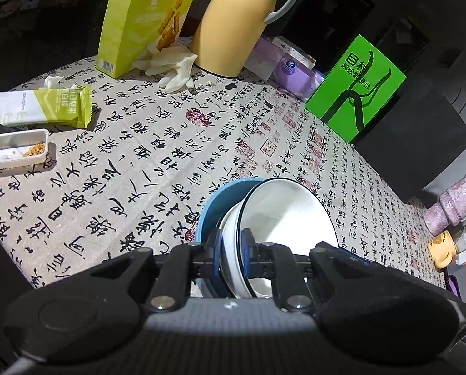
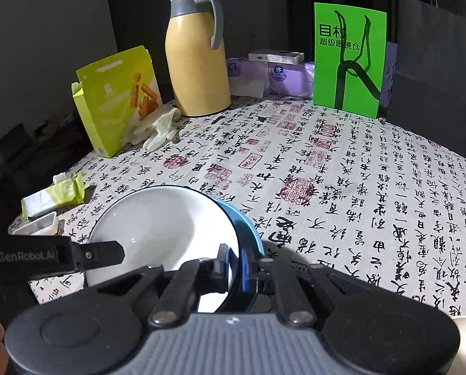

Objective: Organize plates and bowls
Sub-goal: 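Open both tools to release the white bowl into the stack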

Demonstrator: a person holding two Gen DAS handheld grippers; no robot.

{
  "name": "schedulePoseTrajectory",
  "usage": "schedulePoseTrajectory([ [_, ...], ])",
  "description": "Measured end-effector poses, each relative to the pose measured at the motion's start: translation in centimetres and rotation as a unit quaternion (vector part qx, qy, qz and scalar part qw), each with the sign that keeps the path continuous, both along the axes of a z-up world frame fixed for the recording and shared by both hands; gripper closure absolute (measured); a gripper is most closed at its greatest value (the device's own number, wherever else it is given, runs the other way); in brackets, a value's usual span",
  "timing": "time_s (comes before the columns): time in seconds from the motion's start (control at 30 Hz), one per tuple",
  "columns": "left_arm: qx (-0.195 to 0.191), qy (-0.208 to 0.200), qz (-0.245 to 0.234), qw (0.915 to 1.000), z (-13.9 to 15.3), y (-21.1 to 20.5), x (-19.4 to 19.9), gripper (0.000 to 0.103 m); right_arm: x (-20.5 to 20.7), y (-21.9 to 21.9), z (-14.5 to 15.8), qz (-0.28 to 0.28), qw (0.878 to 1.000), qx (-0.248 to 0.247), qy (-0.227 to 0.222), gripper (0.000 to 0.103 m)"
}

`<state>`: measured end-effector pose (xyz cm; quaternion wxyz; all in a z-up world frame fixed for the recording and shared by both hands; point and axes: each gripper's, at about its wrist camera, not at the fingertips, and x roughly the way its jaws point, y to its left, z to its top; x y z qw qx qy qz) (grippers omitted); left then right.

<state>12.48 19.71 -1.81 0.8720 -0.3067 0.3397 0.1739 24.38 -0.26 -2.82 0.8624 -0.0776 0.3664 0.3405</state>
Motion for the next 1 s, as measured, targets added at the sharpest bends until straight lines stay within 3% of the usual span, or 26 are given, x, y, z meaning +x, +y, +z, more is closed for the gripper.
schedulePoseTrajectory([
  [0.53, 0.001, -0.007, -0.01, 0.9999, 0.4, 0.1, -0.4, 0.089, 0.2, 0.1, -0.2, -0.01, 1.0, 0.003, 0.007, 0.096],
  [0.63, 0.003, -0.016, -0.013, 0.9998, 0.9, 0.0, -0.9, 0.086, 0.6, -0.4, -0.2, -0.012, 0.999, 0.021, 0.029, 0.09],
  [0.7, 0.008, -0.026, -0.015, 0.9995, 1.4, -0.1, -1.3, 0.065, 0.8, -1.0, 0.0, -0.011, 0.998, 0.04, 0.046, 0.089],
  [0.8, 0.02, -0.047, -0.018, 0.9985, 2.2, -0.5, -2.1, 0.048, 0.5, -2.2, 0.6, -0.009, 0.997, 0.066, 0.048, 0.085],
  [0.83, 0.026, -0.053, -0.019, 0.9981, 2.4, -0.6, -2.4, 0.044, 0.4, -2.7, 0.9, -0.009, 0.996, 0.075, 0.046, 0.074],
  [0.9, 0.038, -0.063, -0.02, 0.9971, 2.8, -0.8, -3.0, 0.022, -0.1, -3.7, 1.3, -0.011, 0.995, 0.095, 0.039, 0.056],
  [0.97, 0.049, -0.075, -0.018, 0.9958, 2.9, -0.9, -3.6, 0.011, -0.6, -4.7, 1.7, -0.008, 0.994, 0.11, 0.025, 0.039],
  [1.0, 0.056, -0.08, -0.017, 0.9951, 2.9, -1.0, -4.0, 0.004, -1.0, -5.1, 1.8, -0.006, 0.993, 0.116, 0.017, 0.023],
])
